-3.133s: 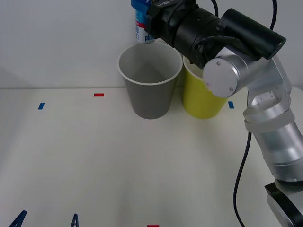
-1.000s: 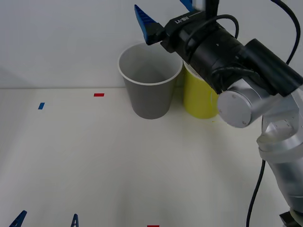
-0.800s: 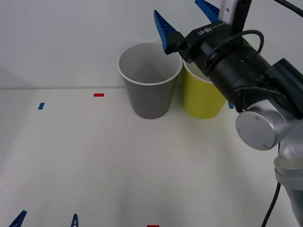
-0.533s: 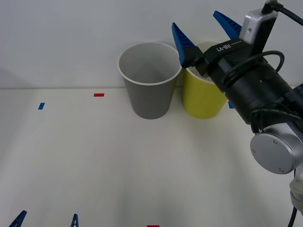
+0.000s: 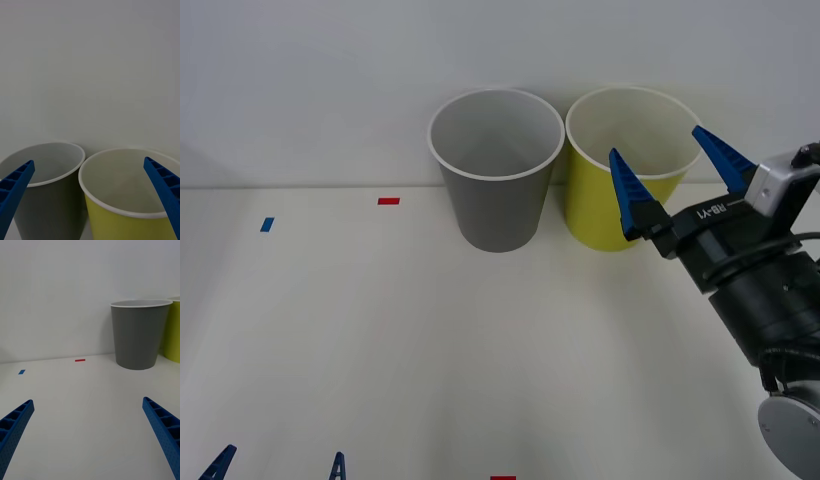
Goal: Put cans in the gray bin and PET bottles in the light green bin.
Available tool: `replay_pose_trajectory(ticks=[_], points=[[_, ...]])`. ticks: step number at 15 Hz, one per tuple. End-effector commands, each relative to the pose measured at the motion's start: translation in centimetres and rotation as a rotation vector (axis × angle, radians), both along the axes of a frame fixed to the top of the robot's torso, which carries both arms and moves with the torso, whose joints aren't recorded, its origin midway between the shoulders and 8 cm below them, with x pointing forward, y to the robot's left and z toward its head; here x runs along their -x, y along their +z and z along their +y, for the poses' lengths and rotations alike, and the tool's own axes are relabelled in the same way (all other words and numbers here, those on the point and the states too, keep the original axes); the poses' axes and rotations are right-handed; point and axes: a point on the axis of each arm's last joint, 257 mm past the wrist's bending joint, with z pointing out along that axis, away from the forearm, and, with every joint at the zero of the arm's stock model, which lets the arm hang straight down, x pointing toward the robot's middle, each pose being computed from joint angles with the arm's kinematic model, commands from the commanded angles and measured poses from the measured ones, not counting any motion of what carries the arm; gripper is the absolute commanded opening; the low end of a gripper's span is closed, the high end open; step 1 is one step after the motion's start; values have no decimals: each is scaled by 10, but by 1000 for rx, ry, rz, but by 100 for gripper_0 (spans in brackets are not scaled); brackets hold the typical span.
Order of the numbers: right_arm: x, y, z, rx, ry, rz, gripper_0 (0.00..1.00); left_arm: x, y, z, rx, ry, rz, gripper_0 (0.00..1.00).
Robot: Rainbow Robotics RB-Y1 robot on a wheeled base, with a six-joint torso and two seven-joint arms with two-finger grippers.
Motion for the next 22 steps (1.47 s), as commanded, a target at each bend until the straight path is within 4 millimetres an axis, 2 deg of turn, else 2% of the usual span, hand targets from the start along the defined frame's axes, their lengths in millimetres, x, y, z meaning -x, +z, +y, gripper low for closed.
replay_pose_trajectory(ticks=[1,4,10,13,16,22], points=[[15,-23,-18,-16,-38,28,100,0,0,0,0,0,0,100],[20,-40,-27,-22,-64,65,100,0,0,0,0,0,0,100],[19,-43,-30,12,-77,60,100,0,0,0,0,0,0,100],[24,-56,-40,6,-107,52,100,0,0,0,0,0,0,100],[45,-74,-50,19,-124,44,100,0,0,0,0,0,0,100],[110,-115,-76,5,-188,100,100,0,0,0,0,0,0,100]])
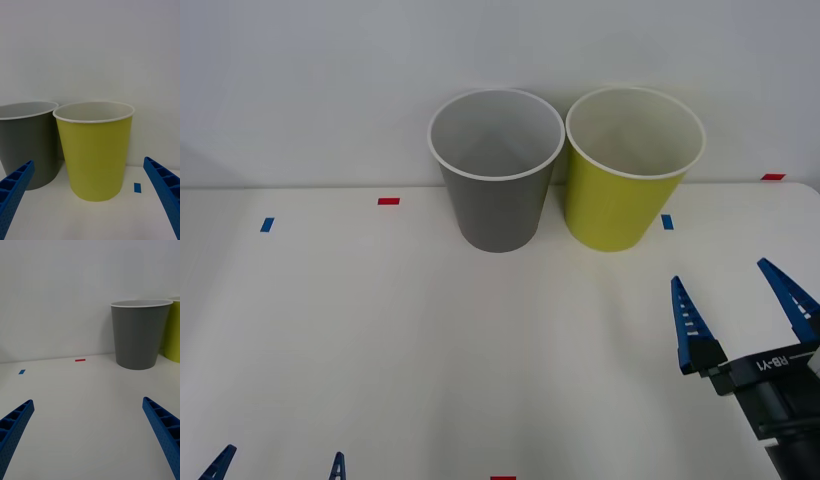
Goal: Put cans in the gray bin and PET bottles in the light green bin.
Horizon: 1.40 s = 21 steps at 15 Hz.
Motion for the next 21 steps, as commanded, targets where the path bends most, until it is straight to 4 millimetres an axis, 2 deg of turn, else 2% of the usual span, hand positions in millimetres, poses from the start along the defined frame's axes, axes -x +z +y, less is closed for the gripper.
replay_pose_trajectory(ticks=[1,6,11,14,19,21], points=[[31,-20,-11,-5,-40,37,100,0,0,0,0,0,0,100],[72,-41,-30,49,-84,19,100,0,0,0,0,0,0,100],[115,-63,-42,40,-114,82,100,0,0,0,0,0,0,100],[129,-67,-41,3,-121,104,100,0,0,0,0,0,0,100],[140,-73,-32,-48,-112,133,100,0,0,0,0,0,0,100],[140,-70,-32,-57,-110,123,100,0,0,0,0,0,0,100]])
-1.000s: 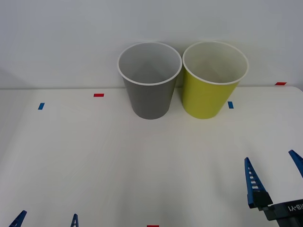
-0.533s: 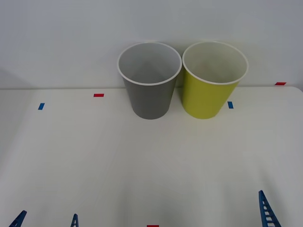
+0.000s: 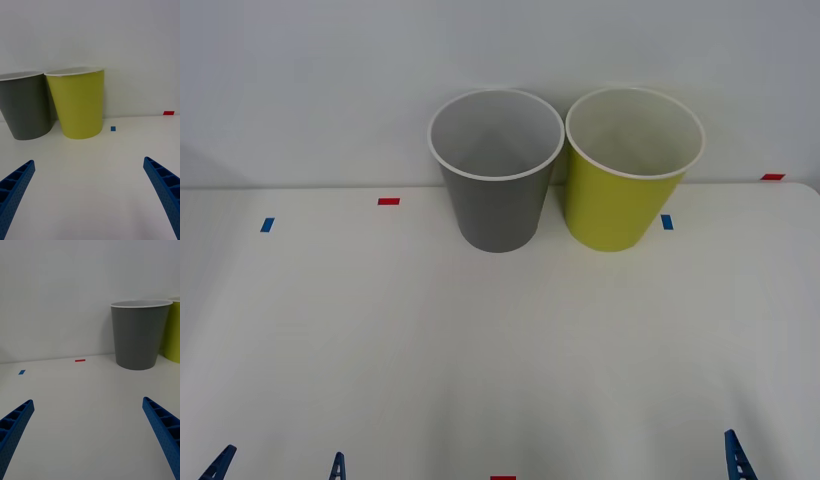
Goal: Put cans in the gray bin and PET bottles in the light green bin.
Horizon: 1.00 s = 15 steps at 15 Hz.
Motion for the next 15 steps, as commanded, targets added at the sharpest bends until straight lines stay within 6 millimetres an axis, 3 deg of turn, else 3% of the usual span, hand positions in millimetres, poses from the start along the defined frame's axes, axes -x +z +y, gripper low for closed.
replay_pose_trajectory(ticks=[1,15], points=[[1,3,-1,-12,1,-7,100,0,0,0,0,0,0,100],[0,4,-1,-16,1,-9,100,0,0,0,0,0,0,100]])
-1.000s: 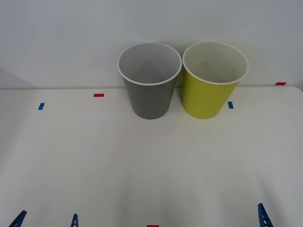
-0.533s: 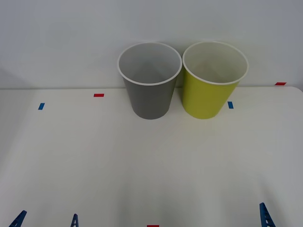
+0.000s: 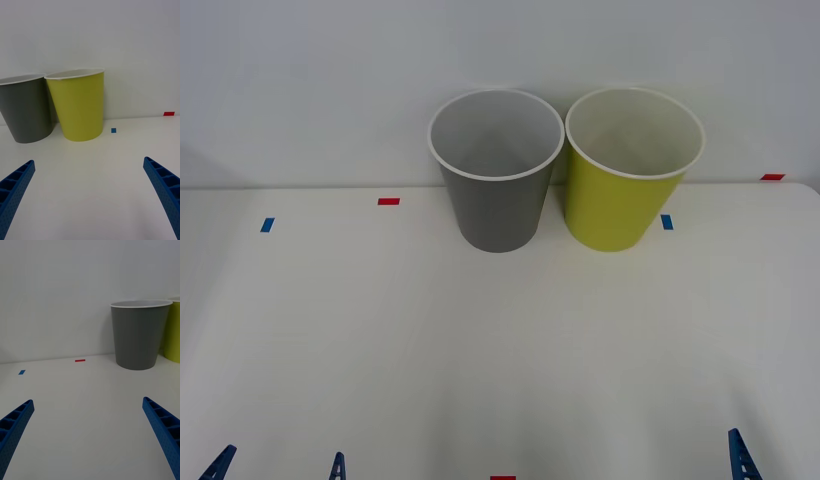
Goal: Put cans in the gray bin and PET bottles in the light green bin.
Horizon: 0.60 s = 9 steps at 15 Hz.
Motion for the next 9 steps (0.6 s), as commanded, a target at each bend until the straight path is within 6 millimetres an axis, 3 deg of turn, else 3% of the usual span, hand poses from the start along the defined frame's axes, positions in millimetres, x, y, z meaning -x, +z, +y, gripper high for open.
replay_pose_trajectory(ticks=[1,9], points=[[0,0,0,0,0,0,100,0,0,0,0,0,0,100],[0,0,0,0,0,0,100,0,0,0,0,0,0,100]])
